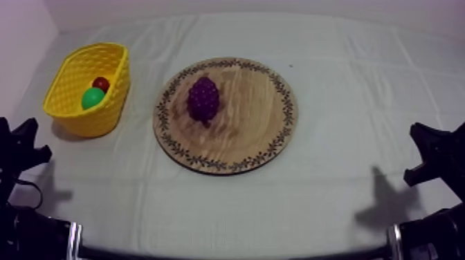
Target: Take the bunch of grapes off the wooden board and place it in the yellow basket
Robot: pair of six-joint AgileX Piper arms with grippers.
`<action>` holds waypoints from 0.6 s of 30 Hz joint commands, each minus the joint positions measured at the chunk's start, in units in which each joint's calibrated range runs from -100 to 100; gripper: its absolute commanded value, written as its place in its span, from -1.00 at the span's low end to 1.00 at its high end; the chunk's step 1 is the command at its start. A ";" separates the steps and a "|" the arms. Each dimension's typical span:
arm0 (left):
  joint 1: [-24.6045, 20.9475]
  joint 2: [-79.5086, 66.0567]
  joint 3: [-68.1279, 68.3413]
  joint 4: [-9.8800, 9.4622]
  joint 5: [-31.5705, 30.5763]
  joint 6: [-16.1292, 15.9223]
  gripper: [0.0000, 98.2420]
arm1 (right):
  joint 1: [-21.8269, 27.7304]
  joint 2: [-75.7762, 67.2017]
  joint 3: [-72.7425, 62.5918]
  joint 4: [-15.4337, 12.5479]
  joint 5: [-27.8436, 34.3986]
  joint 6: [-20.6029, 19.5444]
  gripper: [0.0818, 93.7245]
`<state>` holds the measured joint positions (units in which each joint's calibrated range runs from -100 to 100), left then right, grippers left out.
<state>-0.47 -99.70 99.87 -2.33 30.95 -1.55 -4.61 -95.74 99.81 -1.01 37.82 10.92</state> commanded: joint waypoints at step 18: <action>-0.24 2.01 -0.78 -1.14 -1.97 1.22 -1.00 | 0.02 -0.01 -0.03 0.01 0.00 0.00 -0.99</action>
<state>-0.83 -98.47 99.41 -3.13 29.87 -0.68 -4.61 -95.74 99.81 -1.01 37.82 10.92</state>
